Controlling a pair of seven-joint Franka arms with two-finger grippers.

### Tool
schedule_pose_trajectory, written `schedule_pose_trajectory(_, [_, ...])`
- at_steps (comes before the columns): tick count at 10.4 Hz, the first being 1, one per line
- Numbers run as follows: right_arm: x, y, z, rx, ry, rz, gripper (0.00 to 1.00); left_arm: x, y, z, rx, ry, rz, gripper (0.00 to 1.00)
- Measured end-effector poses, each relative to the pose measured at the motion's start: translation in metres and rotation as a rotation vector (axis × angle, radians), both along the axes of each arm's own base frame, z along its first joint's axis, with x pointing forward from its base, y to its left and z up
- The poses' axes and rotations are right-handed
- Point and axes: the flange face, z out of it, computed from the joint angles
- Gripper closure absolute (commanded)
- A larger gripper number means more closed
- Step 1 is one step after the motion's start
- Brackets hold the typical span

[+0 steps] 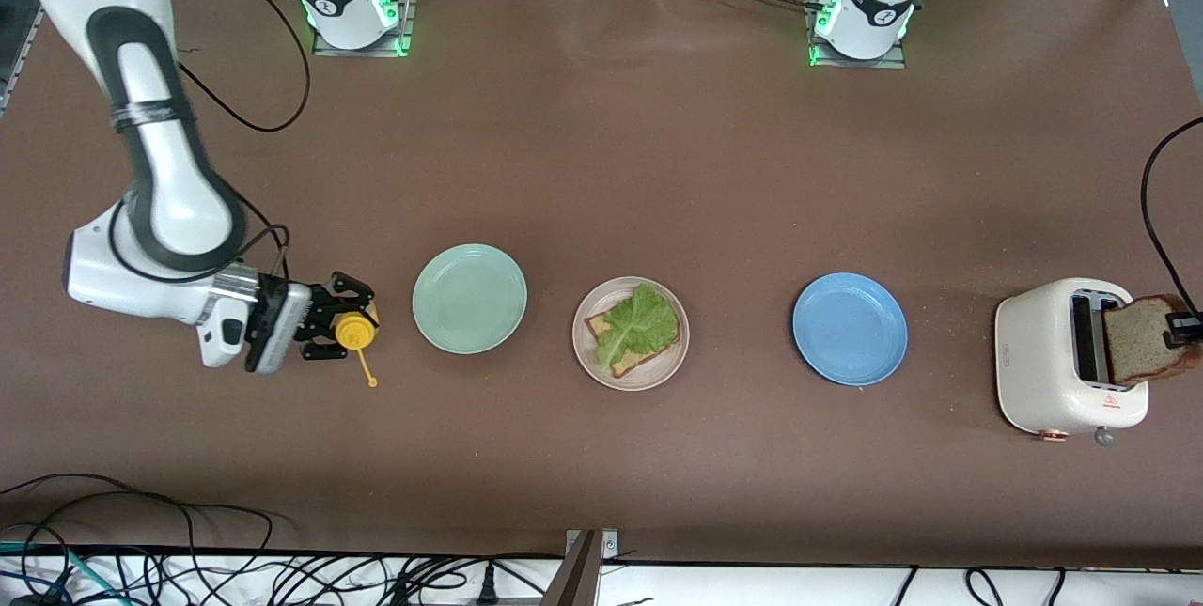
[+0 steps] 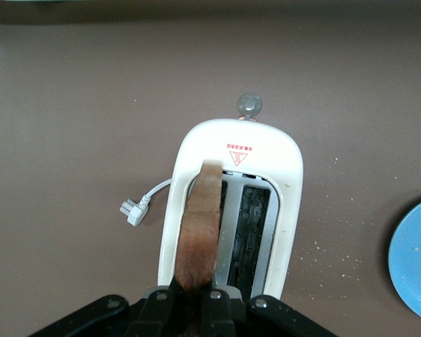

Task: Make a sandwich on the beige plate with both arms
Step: 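Squeeze mustard over the lettuce while the left gripper lifts the second bread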

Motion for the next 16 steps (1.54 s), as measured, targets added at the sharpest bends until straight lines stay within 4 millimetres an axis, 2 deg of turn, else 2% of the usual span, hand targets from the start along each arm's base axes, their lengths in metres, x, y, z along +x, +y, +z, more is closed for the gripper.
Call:
schedule_pose_trajectory(1, [-0.001, 0.031, 0.011, -0.115, 0.002, 0.001, 1.0, -0.004, -0.004, 0.013, -0.004, 0.007, -0.002, 1.0])
schedule_pose_trajectory(3, [-0.012, 0.087, 0.019, -0.305, -0.02, -0.012, 1.0, -0.013, -0.016, 0.039, -0.022, 0.019, -0.009, 1.0])
schedule_pose_trajectory(5, [-0.026, 0.129, 0.018, -0.428, -0.057, -0.006, 1.0, -0.025, -0.03, 0.064, -0.074, 0.039, -0.008, 1.0])
schedule_pose_trajectory(7, [-0.039, 0.163, 0.01, -0.527, -0.113, 0.054, 1.0, -0.034, -0.043, 0.077, -0.17, 0.044, 0.002, 1.0])
schedule_pose_trajectory(10, [-0.06, 0.219, -0.002, -0.731, -0.236, 0.241, 1.0, -0.036, -0.065, 0.078, -0.295, 0.071, 0.057, 1.0])
schedule_pose_trajectory(14, [-0.086, 0.286, -0.006, -0.942, -0.36, 0.421, 1.0, -0.036, -0.116, 0.081, -0.346, 0.133, 0.092, 1.0])
schedule_pose_trajectory(16, [-0.093, 0.3, -0.004, -1.038, -0.406, 0.468, 1.0, -0.037, -0.14, 0.082, -0.368, 0.172, 0.106, 1.0])
